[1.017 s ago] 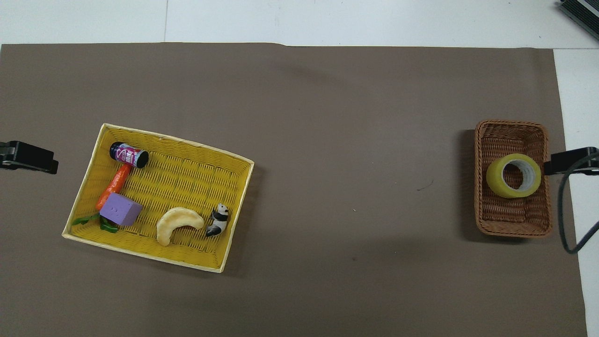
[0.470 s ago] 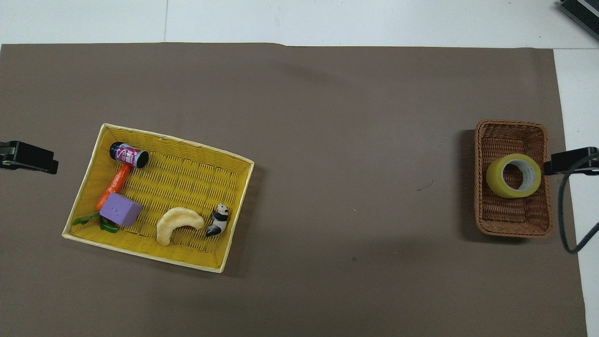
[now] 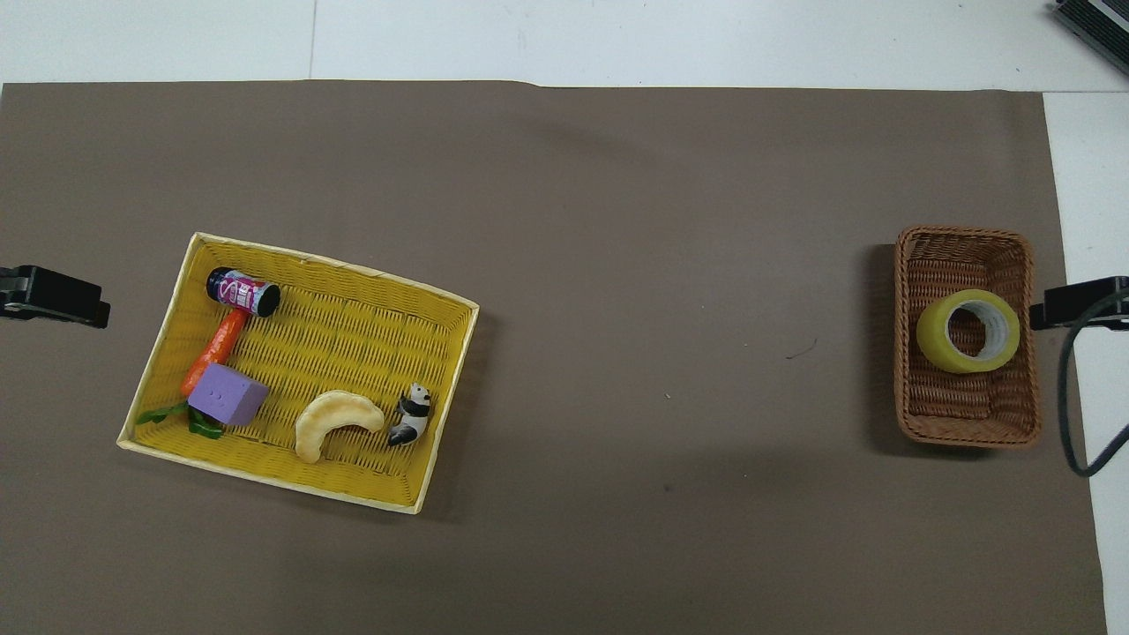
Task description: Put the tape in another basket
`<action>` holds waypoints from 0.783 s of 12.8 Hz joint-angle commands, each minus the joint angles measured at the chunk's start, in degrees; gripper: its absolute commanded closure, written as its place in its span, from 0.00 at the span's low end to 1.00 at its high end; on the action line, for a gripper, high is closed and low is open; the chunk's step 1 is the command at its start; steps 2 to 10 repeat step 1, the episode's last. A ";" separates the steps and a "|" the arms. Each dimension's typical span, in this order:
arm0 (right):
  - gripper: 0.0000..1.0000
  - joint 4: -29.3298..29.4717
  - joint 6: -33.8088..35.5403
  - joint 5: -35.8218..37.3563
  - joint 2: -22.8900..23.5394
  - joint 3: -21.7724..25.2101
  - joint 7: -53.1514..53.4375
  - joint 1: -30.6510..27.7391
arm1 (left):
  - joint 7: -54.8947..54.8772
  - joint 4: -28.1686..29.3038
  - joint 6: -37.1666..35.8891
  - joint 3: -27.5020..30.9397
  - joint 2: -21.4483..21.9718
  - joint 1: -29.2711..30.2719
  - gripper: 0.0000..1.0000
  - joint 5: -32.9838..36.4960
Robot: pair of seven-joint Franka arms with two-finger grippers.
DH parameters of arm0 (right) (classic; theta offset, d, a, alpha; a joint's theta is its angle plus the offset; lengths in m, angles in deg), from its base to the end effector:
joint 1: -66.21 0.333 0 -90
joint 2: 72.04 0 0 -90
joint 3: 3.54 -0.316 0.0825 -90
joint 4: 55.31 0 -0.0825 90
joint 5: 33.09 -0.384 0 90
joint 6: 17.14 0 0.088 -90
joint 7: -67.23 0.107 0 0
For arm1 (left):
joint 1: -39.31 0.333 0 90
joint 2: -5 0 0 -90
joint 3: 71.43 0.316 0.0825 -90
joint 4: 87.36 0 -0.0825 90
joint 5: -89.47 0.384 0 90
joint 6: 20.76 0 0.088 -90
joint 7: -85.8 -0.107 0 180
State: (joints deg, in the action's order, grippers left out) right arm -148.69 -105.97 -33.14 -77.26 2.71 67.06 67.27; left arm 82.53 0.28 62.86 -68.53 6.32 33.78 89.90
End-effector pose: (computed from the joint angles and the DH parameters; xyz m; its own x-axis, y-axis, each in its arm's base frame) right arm 0.5216 -0.0501 0.6437 0.9961 -0.0871 0.0112 -0.0870 -0.9961 -0.0107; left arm 0.5355 -0.0234 0.6468 0.9937 -0.1020 -0.0474 -0.1023 -0.9948 -0.0036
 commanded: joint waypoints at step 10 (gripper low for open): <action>0.00 -1.27 -0.20 -1.09 -1.19 -0.27 1.40 -0.45 | -0.07 -0.45 0.14 0.18 0.18 -0.10 0.00 0.54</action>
